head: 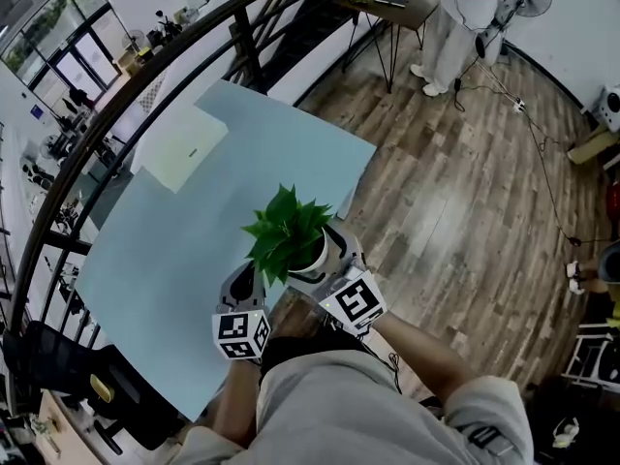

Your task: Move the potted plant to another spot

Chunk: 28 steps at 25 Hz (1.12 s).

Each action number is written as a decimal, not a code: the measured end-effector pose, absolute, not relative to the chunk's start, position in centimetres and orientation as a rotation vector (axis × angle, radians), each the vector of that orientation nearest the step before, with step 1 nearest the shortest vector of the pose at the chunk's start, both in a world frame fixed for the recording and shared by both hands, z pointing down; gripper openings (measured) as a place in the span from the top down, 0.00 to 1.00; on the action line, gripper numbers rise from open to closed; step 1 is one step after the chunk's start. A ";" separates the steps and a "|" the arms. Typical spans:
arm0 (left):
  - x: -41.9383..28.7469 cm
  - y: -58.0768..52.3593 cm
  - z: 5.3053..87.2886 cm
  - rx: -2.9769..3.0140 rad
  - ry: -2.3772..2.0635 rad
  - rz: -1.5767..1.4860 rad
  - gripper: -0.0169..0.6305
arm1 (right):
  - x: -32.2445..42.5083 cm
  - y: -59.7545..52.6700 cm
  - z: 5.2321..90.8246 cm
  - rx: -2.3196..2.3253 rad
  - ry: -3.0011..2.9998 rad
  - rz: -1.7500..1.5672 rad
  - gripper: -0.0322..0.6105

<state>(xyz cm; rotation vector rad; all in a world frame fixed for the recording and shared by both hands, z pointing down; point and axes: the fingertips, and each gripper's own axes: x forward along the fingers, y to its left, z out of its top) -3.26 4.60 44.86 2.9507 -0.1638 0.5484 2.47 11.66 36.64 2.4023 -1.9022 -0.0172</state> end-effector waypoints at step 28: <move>15.9 -1.1 49.4 2.885 -0.090 0.624 0.95 | 20.9 7.0 41.4 2.245 -1.857 0.175 0.14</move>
